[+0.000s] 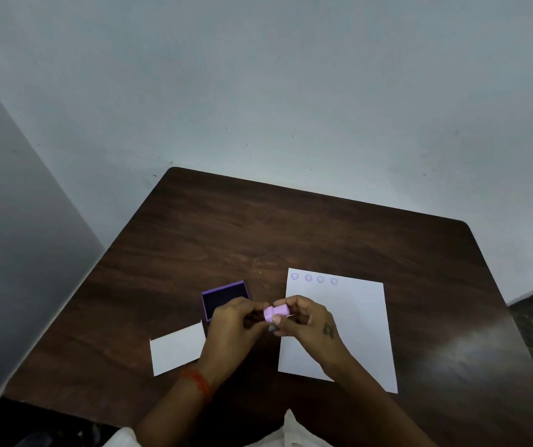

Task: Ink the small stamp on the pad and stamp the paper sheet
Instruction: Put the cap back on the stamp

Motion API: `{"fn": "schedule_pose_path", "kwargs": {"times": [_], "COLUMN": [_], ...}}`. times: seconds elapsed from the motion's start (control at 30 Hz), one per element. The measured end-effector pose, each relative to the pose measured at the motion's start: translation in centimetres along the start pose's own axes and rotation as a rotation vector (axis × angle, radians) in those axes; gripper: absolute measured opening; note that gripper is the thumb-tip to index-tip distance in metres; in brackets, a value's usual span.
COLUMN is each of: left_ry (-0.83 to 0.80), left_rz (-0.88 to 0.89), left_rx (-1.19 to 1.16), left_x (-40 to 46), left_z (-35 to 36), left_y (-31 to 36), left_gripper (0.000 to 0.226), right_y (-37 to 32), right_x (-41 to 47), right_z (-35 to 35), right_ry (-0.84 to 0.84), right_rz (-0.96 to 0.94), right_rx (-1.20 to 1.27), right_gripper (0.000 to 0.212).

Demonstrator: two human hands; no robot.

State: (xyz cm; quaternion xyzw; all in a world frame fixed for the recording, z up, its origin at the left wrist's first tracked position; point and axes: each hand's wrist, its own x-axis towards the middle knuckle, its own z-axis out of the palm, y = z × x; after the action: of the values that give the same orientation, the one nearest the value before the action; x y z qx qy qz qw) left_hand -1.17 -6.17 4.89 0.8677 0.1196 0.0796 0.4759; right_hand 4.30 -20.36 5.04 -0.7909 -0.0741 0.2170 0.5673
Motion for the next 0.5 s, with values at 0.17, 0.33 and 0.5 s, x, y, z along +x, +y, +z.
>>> {"fn": "schedule_pose_path", "kwargs": {"times": [0.17,0.33,0.5], "left_ry": [-0.010,-0.021,-0.015], "left_rz": [-0.008,-0.022,-0.030], "left_rx": [0.001,-0.007,-0.001], "left_x": [-0.1,0.0,-0.1], "left_z": [0.1,0.3,0.6], "left_y": [-0.3,-0.7,-1.1], "left_gripper": [0.022,0.024,0.022], "right_y": [0.3,0.5,0.8], "right_x": [0.3,0.2,0.5], "right_z": [0.1,0.6,0.9], "right_ry": [0.026,0.007,-0.012], "right_rz": [0.022,-0.041,0.025], "right_rx": [-0.057,-0.020,0.030], "right_gripper": [0.021,0.011,0.013]}}
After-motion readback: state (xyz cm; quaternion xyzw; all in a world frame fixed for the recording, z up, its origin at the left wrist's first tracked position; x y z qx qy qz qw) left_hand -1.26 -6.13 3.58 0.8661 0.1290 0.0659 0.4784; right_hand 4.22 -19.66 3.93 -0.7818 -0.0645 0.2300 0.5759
